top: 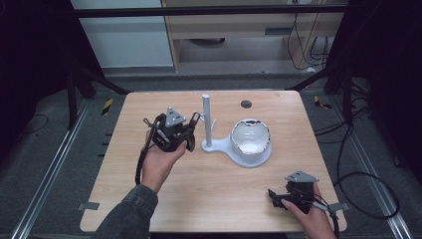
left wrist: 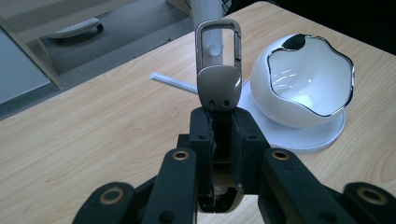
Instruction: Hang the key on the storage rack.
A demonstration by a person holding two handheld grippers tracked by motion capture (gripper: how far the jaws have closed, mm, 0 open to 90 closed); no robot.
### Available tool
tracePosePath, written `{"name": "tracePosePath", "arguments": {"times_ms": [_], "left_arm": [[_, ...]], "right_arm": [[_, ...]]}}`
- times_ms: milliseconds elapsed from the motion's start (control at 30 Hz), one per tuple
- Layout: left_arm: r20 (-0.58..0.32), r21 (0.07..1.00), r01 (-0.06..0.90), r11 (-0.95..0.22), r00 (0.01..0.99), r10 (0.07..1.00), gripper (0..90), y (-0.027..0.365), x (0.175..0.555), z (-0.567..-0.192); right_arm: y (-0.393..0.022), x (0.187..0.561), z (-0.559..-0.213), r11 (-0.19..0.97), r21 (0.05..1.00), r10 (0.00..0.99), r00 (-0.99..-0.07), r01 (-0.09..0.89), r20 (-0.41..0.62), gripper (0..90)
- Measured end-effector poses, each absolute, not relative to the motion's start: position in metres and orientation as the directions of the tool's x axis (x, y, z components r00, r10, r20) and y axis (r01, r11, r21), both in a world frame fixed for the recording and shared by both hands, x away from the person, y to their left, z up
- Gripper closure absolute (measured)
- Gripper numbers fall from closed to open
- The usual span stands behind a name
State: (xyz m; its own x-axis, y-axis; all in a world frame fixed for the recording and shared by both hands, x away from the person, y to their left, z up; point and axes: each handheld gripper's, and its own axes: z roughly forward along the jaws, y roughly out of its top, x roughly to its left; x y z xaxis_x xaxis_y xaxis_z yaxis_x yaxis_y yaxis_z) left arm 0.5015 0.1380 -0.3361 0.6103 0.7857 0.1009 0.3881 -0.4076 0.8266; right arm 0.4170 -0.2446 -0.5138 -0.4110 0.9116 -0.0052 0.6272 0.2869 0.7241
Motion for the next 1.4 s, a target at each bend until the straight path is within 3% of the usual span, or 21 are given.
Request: {"name": "tracePosePath", "arguments": {"times_ms": [1400], "left_arm": [[0.100, 0.813, 0.414, -0.409, 0.592, 0.799, 79.5, 0.123, 0.519, -0.350]], "right_arm": [[-0.245, 0.417, -0.514, 0.287, 0.724, 0.912, -0.411, 0.627, -0.005, 0.3]]}}
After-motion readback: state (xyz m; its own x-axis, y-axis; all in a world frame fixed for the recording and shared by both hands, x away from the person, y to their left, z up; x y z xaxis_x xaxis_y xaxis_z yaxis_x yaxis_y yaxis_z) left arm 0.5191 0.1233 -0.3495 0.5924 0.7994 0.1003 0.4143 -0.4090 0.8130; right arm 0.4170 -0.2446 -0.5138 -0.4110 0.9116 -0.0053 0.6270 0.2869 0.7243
